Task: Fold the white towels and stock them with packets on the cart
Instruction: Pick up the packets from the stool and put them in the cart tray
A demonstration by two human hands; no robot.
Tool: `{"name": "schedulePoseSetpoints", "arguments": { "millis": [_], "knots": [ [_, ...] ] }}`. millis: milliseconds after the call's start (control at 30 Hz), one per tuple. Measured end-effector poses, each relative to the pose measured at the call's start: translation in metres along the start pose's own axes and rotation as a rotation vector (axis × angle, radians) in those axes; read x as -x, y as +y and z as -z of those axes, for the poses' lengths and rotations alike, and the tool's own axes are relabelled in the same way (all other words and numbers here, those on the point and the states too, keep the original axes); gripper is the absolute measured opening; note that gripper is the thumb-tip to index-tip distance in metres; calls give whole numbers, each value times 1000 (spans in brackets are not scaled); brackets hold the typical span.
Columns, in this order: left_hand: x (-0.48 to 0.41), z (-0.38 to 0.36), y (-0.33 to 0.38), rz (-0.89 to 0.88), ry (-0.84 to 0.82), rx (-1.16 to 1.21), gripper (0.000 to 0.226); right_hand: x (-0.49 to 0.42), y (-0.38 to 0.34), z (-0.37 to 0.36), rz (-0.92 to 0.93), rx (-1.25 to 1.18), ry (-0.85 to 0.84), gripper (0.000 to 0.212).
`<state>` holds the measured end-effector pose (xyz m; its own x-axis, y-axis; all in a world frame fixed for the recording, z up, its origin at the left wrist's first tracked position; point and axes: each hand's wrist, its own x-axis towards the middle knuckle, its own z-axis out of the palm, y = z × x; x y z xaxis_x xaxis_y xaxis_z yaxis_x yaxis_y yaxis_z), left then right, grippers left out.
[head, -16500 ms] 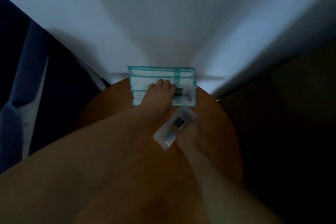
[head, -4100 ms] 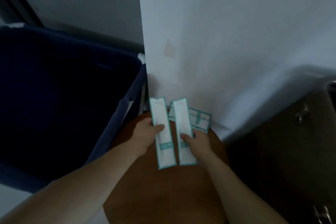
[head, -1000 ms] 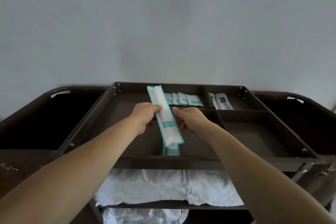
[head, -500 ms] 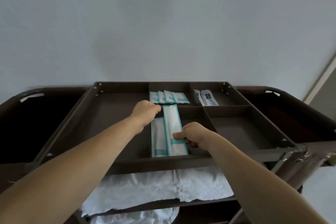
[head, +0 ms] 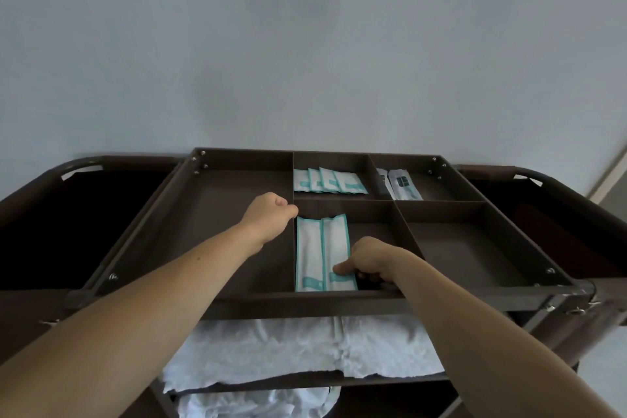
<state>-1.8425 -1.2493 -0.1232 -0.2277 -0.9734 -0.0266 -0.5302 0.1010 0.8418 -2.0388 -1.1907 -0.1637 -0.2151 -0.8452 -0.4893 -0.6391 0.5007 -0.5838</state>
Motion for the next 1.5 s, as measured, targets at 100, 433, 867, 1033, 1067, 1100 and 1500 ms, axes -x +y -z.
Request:
{"name": "schedulePoseSetpoints", "arguments": {
  "millis": [100,433,867,1033,1067,1100,1500],
  "knots": [
    [2,2,0,7,16,-4,11,0,0,0,9,4,-12,29],
    [25,12,0,72,106,-20,9,-3,3,11,83,194,-91,30],
    [61,54,-26,101,150,-258,54,16,-13,16,43,351,17,44],
    [72,87,-41,22,89,-580,68,47,-77,-12,240,633,265,78],
    [75,98,-45,8,96,-603,70,55,-93,-23,273,628,259,81],
    [79,111,-50,0,108,-615,70,61,-109,-35,307,622,249,83],
    [197,337,-214,223,282,-620,55,109,-299,-251,646,710,158,79]
  ]
}}
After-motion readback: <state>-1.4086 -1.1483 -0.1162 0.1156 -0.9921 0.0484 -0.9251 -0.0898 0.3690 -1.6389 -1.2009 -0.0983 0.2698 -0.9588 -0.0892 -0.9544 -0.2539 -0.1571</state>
